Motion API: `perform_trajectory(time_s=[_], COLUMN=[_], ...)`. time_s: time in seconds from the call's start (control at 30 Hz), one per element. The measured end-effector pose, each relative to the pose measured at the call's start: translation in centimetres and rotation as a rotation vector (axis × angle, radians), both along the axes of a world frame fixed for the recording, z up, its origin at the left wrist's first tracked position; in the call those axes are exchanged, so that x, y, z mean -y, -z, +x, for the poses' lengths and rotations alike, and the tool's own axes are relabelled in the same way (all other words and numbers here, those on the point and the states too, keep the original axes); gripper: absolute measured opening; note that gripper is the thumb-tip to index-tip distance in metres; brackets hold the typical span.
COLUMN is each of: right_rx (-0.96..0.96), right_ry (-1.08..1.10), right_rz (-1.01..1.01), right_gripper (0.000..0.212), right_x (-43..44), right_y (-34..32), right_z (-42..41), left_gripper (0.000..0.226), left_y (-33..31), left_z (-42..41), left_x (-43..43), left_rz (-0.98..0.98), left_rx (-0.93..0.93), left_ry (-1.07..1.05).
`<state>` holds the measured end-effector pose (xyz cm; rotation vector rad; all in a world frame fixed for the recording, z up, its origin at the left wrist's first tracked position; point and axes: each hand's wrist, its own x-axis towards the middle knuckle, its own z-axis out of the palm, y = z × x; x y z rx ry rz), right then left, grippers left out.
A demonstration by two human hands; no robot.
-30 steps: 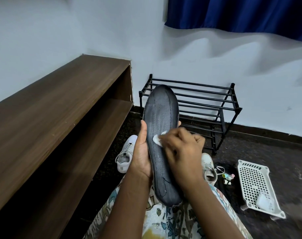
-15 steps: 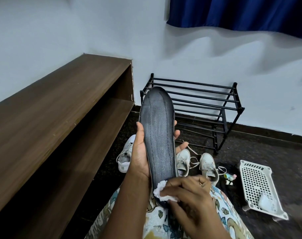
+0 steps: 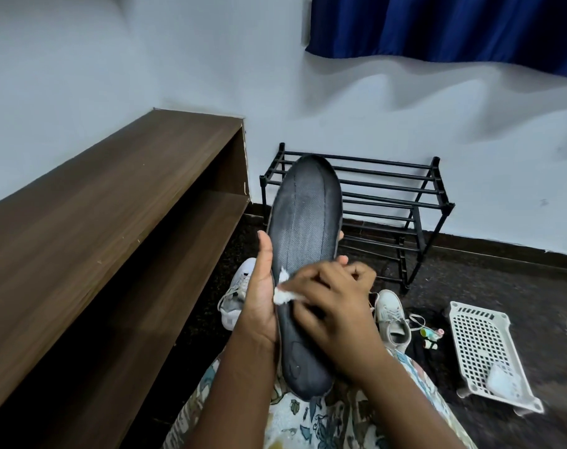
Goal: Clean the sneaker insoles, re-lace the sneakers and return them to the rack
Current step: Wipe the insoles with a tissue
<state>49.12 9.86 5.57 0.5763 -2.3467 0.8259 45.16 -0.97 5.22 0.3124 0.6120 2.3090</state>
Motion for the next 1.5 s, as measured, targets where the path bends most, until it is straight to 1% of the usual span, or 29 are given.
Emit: perform_trajectory(time_s=[0.07, 0.13, 0.2, 0.27, 0.33, 0.47, 0.57, 0.67, 0.73, 0.83, 1.0, 1.07, 1.17, 1.23, 1.33, 1.5], right_rx=[0.007, 0.027, 0.046, 0.055, 0.059, 0.119, 0.142, 0.124, 0.11, 0.092, 0.068, 0.082, 0.12, 0.167, 0.168, 0.096], right_ry=[0.118, 0.221, 0.314, 0.363, 0.352, 0.221, 0.201, 0.253, 0.32, 0.384, 0.508, 0.486, 0.323, 0.232, 0.258, 0.371], right_rz=[0.014, 0.046, 0.065, 0.079, 0.103, 0.102, 0.038, -0.005, -0.012, -0.011, -0.021, -0.009, 0.031, 0.041, -0.015, -0.008], right_gripper=[0.021, 0.022, 0.024, 0.022, 0.018, 0.016, 0.02, 0.025, 0.027, 0.024, 0.021, 0.019, 0.013, 0.013, 0.015, 0.014], right_x=[0.4, 0.7, 0.8, 0.9, 0.9, 0.5, 0.2, 0.1, 0.0, -0.5, -1.4, -1.8, -1.9, -1.6, -1.3, -1.3], right_y=[-1.2, -2.1, -2.7, -2.9, -2.5, -1.0, -0.3, -0.6, -1.2, -2.2, -3.9, -4.0, -3.4, -2.4, -1.4, -2.9], right_z=[-1.5, -2.8, -3.7, -4.1, -3.7, -0.9, 0.5, -0.5, -2.1, -4.7, -7.6, -7.6, -5.8, -4.2, -3.4, -6.2], left_gripper=[0.089, 0.082, 0.075, 0.074, 0.08, 0.104, 0.109, 0.105, 0.094, 0.077, 0.065, 0.064, 0.066, 0.069, 0.069, 0.062], left_y=[0.3, 0.9, 0.9, 1.1, 1.1, 1.9, 2.4, 2.1, 1.9, 1.5, 1.3, 1.3, 1.5, 1.4, 1.3, 1.4], left_z=[-0.2, -0.5, -0.4, -0.3, -0.4, -1.0, -1.3, -1.0, -0.7, -0.4, -0.4, -0.3, -0.2, -0.2, -0.3, -0.2], left_x=[-0.1, -0.4, -0.8, -0.9, -0.9, -0.9, -1.2, -1.8, -2.3, -2.8, -2.9, -2.8, -2.8, -2.8, -2.8, -3.2], left_rz=[-0.086, -0.029, -0.048, -0.054, -0.052, -0.072, -0.086, -0.097, -0.112, -0.148, -0.187, -0.2, -0.186, -0.178, -0.175, -0.211], left_rx=[0.023, 0.1, 0.124, 0.128, 0.121, 0.108, 0.092, 0.108, 0.155, 0.186, 0.175, 0.167, 0.172, 0.195, 0.211, 0.155], left_ry=[-0.106, -0.105, -0.177, -0.198, -0.2, -0.14, -0.107, -0.137, -0.173, -0.193, -0.167, -0.161, -0.159, -0.176, -0.193, -0.195])
